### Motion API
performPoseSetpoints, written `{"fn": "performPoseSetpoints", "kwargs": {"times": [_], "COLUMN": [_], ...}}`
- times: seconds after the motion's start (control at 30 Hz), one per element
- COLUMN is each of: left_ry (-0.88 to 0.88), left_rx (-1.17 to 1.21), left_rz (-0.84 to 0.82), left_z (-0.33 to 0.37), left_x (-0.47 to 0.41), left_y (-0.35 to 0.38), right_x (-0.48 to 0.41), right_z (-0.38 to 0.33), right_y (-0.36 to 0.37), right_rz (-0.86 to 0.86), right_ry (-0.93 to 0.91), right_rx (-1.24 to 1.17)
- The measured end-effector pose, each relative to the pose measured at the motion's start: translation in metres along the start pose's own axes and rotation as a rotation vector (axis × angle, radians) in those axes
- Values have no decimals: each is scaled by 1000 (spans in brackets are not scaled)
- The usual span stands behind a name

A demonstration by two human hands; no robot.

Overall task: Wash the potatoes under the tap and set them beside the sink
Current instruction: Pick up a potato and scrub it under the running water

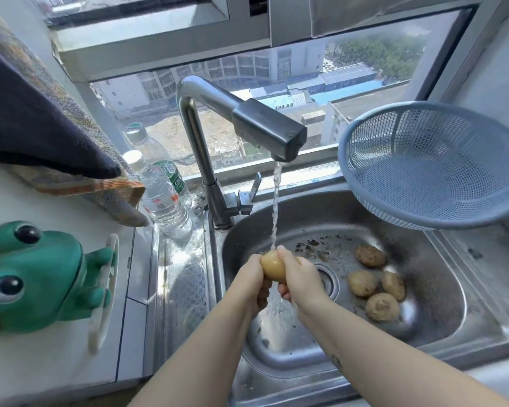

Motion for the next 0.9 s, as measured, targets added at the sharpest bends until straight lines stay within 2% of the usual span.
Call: {"fn": "performPoseSetpoints", "kwargs": {"times": [0.13,0.27,0.33,0.4,0.53,0.73,0.8,0.9], "left_ry": [-11,220,269,243,-21,-225,-215,-44], "left_rx": [238,139,164,215,384,587,640,740], "left_rz": [126,64,45,51,161,75,59,51], "left_z": [-4,-8,-8,-4,-1,14,19,23], "left_x": [10,14,15,16,7,-12,-8,0], "left_y": [10,20,21,20,18,11,11,15], "right_x": [6,2,-3,-7,-7,12,12,12], "right_z": [13,13,16,22,30,6,5,0], "right_y": [12,14,13,14,14,-2,-1,0], "right_rz": [-72,-118,-107,-70,-74,-69,-93,-131], "right_ry": [311,369,317,244,57,-373,-408,-325], "right_rx": [-322,-410,-342,-255,-107,110,99,-73]}}
Point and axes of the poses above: each hand's wrist, its own x-axis away from the middle knuckle, its own y-axis out of the palm, z = x × y, the point moved 3 cm from there along -x, towards the middle knuckle, and after that the axes turned 12 degrees about y, right-handed, at the moved point
